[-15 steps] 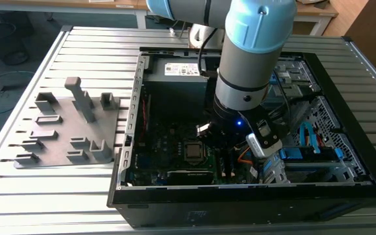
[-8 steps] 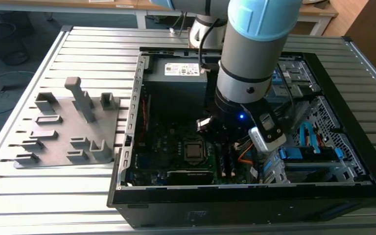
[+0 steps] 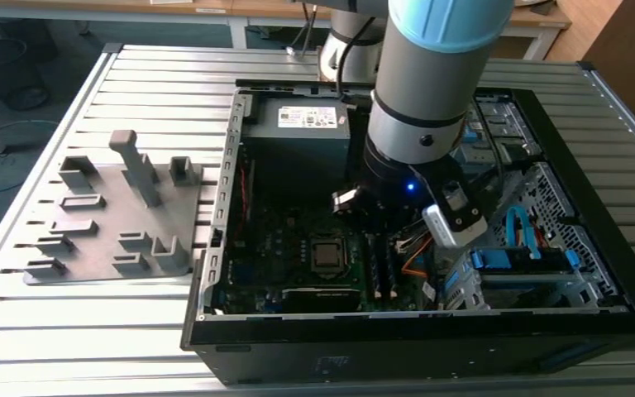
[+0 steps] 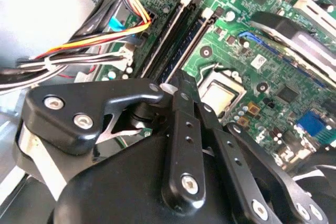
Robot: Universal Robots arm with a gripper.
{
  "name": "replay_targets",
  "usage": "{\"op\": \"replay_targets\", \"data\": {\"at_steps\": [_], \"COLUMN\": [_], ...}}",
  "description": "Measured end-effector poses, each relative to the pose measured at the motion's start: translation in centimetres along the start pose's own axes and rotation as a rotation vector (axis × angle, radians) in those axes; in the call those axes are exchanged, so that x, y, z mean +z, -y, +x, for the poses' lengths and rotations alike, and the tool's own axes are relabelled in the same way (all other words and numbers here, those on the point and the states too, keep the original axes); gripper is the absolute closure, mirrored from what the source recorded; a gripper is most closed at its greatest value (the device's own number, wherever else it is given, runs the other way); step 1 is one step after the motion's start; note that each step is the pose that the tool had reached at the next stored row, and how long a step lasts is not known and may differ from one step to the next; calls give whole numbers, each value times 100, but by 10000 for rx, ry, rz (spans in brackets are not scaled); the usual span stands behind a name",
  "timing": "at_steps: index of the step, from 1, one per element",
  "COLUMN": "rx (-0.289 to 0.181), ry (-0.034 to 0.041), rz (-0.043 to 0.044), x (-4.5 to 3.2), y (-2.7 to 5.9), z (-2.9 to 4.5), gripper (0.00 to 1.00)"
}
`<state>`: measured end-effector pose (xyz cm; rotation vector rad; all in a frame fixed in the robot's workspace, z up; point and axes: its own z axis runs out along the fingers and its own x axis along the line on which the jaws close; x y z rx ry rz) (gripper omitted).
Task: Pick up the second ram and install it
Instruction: 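Press down the second ram until it locks into place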
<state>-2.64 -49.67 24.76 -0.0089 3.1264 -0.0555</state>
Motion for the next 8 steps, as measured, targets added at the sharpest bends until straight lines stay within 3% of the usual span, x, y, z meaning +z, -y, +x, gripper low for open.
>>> {"op": "replay_targets", "data": {"at_steps": [8], "rx": [0], "ry": [-1], "rz": [-9], "x": [-5], "y": [0], "z": [-1], "gripper": [90]}}
